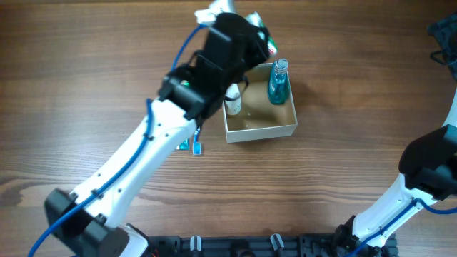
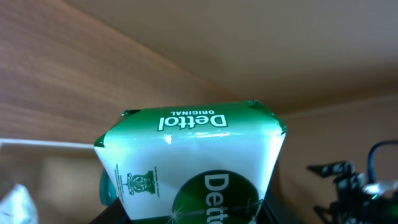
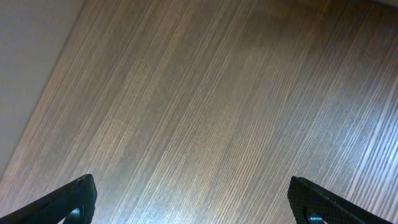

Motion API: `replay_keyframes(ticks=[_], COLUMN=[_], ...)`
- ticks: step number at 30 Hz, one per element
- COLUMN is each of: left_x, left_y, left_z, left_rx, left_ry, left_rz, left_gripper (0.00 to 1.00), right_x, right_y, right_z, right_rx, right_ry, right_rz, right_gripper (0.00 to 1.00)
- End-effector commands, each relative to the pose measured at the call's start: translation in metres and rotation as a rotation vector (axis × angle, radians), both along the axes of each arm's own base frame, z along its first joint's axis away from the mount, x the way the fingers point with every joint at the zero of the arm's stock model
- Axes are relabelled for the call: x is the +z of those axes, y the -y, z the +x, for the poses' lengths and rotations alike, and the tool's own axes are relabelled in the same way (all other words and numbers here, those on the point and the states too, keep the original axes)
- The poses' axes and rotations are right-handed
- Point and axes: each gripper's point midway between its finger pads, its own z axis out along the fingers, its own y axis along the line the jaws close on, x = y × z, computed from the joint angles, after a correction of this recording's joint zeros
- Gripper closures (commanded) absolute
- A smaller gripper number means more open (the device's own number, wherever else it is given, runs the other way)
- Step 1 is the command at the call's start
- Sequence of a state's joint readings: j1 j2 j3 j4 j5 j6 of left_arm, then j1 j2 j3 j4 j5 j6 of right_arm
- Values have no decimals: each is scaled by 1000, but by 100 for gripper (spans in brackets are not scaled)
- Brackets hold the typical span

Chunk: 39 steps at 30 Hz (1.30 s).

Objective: Pack container

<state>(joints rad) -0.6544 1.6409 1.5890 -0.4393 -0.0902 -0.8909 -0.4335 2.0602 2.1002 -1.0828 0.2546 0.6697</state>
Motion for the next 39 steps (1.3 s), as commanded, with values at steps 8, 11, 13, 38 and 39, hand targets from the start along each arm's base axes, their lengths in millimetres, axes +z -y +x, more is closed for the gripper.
replay_keyframes(ticks=[8,11,13,38,39], left_x=[-26,-33,-39,-92,-101], left_y=[35,36,36,32,33], left_z=[-13,-20,-25,-74,-76], left_rx=[-96,-107,-113,-203,-207], left_ry=[0,-28,-52,-235,-258], left_rz=[106,128,144,339,357], left_gripper=[69,69,69,69,70], right_x=[-6,-6,-6,-6,-6], right_y=[-1,-1,-1,-1,-1], right_z=[2,2,2,3,2], right_rx=[-6,-7,-7,-7,-7], right_ry=[-3,-3,-3,-3,-3], right_rz=[10,11,11,11,11], right_gripper=[0,0,0,0,0])
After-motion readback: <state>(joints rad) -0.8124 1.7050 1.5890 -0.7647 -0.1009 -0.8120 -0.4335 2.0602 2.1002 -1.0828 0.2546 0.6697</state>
